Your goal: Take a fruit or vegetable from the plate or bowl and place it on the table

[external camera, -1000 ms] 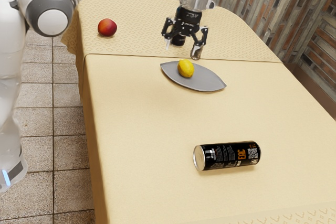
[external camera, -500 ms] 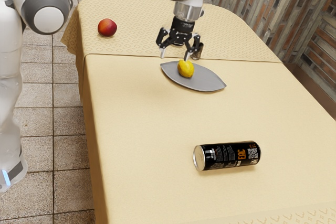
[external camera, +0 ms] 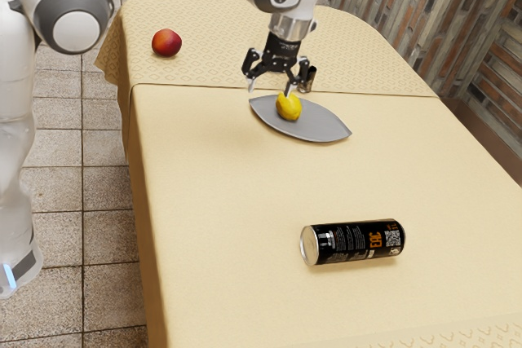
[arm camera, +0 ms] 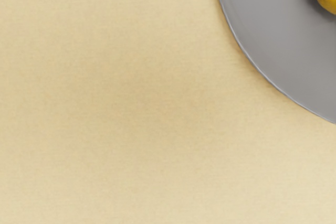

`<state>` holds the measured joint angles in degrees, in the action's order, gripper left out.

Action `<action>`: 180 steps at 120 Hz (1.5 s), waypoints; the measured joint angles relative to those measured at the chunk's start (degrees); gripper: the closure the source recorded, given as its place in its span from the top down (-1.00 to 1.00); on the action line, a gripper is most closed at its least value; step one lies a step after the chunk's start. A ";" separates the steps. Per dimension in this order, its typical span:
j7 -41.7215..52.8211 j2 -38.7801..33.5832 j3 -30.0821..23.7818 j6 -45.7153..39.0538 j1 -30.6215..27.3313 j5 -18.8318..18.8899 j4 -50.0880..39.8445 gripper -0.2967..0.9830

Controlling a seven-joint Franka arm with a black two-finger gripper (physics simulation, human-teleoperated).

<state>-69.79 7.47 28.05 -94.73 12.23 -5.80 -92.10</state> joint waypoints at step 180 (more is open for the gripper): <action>4.46 -0.71 0.16 -5.24 -1.79 -1.18 -5.26 0.54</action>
<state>-65.33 6.76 28.21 -99.97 10.44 -6.98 -97.36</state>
